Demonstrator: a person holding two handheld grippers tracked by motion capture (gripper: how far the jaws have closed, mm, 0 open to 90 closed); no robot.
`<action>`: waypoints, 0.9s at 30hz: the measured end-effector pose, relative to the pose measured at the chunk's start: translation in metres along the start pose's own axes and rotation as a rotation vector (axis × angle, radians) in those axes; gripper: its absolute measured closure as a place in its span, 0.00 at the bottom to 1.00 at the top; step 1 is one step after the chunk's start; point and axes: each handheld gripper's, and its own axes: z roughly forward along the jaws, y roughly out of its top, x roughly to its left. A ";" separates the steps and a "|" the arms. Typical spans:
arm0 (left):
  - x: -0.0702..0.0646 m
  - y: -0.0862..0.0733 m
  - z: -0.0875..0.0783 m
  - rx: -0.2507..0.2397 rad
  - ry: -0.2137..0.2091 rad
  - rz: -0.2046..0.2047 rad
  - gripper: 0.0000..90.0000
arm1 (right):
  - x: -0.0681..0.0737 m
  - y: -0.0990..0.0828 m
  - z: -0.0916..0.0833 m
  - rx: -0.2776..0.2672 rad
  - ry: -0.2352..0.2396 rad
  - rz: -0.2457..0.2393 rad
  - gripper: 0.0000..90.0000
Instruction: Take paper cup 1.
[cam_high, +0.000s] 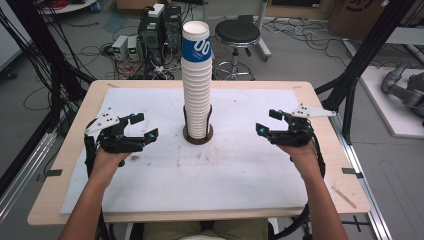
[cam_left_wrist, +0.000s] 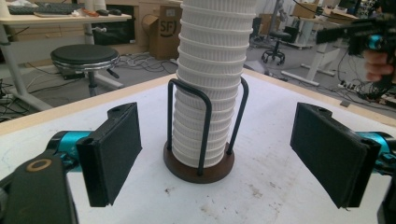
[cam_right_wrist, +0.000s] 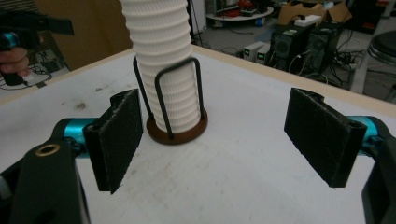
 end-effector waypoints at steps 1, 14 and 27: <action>0.000 0.000 0.001 -0.002 -0.002 -0.005 0.18 | 0.002 0.012 0.009 0.008 0.014 -0.017 0.22; 0.001 -0.001 0.002 0.005 -0.015 -0.008 0.18 | 0.011 0.069 0.049 -0.017 0.101 -0.086 0.22; 0.002 -0.002 0.001 -0.005 -0.016 -0.018 0.18 | 0.025 0.131 0.113 -0.036 0.190 -0.131 0.22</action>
